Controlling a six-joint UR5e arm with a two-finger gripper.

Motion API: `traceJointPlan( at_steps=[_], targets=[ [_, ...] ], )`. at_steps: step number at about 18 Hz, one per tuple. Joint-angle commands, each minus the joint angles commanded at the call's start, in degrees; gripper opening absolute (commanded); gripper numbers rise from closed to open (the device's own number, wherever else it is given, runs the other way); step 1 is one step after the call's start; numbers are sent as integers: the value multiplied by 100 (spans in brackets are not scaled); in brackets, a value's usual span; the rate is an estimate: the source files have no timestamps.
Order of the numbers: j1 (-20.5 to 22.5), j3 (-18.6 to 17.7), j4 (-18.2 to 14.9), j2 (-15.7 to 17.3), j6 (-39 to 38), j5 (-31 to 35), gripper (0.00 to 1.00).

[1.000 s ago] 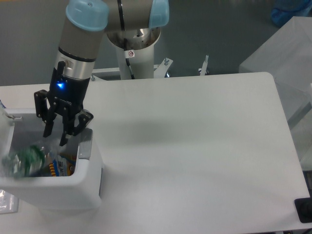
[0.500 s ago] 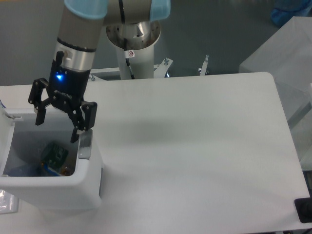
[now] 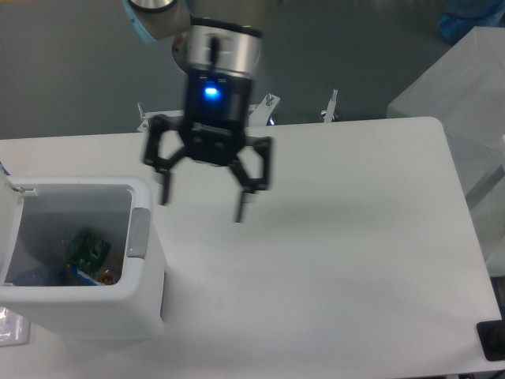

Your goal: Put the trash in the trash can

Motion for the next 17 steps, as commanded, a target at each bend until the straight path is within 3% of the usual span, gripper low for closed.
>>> traceJointPlan(
  at_steps=[3, 11, 13, 17],
  targets=[
    [421, -191, -26, -27, 577, 79, 100],
    [827, -421, -149, 315, 1308, 501, 100],
    [1073, -737, -412, 648, 2466, 501, 100],
    [1284, -948, -834, 974, 3400, 624, 100]
  ],
)
